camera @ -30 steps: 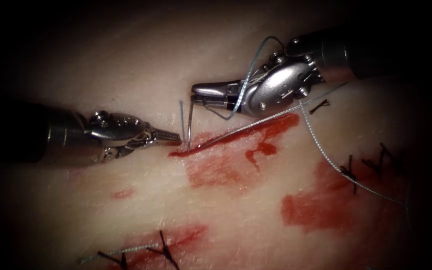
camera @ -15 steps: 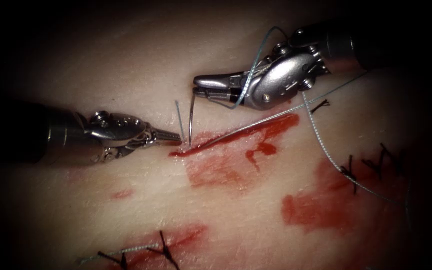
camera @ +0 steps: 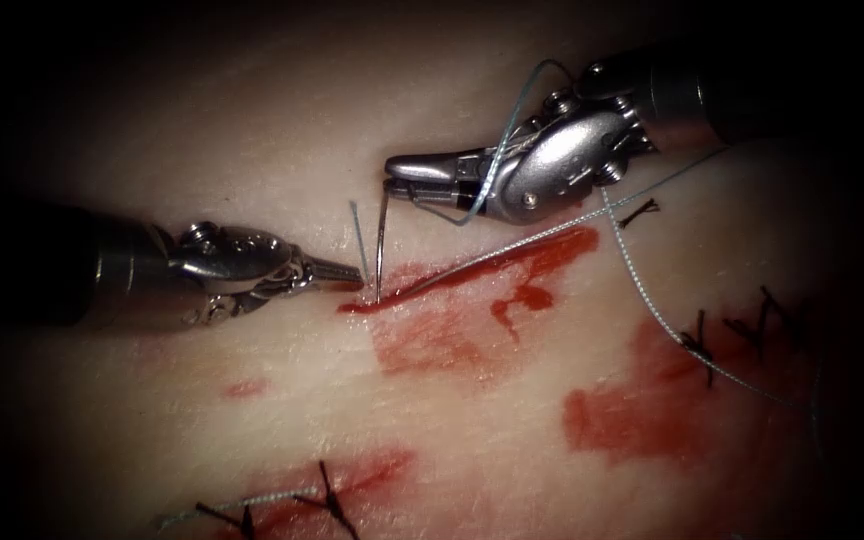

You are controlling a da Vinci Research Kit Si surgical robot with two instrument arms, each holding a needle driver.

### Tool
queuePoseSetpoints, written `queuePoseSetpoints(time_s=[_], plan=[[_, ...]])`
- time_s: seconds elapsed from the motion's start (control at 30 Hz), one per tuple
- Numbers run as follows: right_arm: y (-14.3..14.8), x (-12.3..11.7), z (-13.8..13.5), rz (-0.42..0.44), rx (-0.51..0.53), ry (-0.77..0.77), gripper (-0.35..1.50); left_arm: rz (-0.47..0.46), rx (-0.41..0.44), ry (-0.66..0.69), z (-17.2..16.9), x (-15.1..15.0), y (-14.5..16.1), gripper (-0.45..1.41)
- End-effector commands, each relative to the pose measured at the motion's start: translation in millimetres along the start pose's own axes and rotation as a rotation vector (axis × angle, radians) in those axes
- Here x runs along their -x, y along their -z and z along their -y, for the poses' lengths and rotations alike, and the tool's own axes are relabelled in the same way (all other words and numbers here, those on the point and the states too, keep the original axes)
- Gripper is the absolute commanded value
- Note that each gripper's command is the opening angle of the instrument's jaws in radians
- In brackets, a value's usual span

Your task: Wound Closure

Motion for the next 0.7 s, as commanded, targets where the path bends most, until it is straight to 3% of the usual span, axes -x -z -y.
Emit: queuePoseSetpoints(time_s=[0.03,0.33,0.7], plan=[[-0.9,0.4,0.1,-0.001,0.001,0.001,-0.35,0.000,0.001,0.000,0.0,0.3,-0.7,-0.45],[-1.0,0.1,-0.4,-0.001,0.009,-0.080,-0.35,-0.001,-0.001,0.001,0.0,0.3,-0.7,-0.45],[-1.5,0.4,-0.5,0.005,-0.056,-0.172,-0.35,0.000,0.000,0.003,0.0,0.3,-0.7,-0.45]])
